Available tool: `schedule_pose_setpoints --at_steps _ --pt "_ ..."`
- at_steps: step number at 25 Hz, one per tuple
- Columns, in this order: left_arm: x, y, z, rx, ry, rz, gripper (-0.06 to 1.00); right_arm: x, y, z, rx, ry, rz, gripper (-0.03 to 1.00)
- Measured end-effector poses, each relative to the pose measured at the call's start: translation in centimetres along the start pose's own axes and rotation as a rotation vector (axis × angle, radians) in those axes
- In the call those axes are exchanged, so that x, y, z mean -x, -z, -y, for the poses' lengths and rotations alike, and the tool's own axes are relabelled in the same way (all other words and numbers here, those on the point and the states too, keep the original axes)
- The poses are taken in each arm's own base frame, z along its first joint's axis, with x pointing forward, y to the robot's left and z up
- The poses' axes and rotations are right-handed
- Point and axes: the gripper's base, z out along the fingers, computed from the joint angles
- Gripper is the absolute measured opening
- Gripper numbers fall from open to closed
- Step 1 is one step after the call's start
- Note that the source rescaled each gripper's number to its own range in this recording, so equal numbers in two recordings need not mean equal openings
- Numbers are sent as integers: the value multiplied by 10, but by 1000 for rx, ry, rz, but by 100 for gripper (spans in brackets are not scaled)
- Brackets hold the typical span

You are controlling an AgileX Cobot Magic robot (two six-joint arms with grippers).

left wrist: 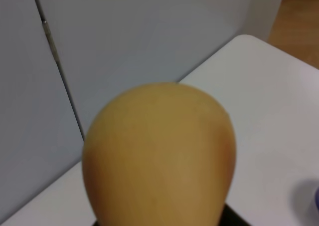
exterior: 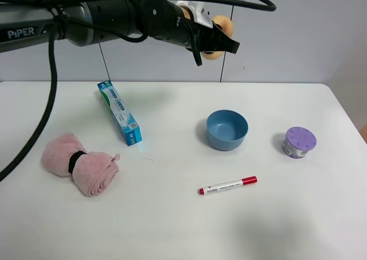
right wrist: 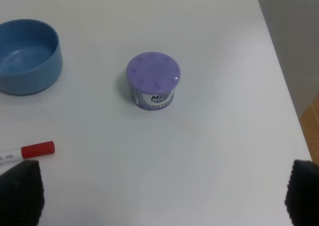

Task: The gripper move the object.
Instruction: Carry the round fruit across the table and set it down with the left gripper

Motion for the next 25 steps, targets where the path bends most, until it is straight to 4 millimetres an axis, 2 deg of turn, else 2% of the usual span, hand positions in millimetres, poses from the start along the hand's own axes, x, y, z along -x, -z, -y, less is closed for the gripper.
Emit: schedule_pose_setpoints --at_steps 5,11,15,21,25 --pt "-9 -25 -1 12 6 46 0 0 0 0 0 0 0 100" --pt "2 -54 17 -20 -4 125 0 0 0 0 0 0 0 100" --pt "-2 -75 28 -46 -11 119 0 0 0 0 0 0 0 100" --pt "-26 -104 55 -96 -28 73 0 0 0 0 0 0 0 100" --pt "-52 -120 64 -111 -34 25 0 0 0 0 0 0 0 100"
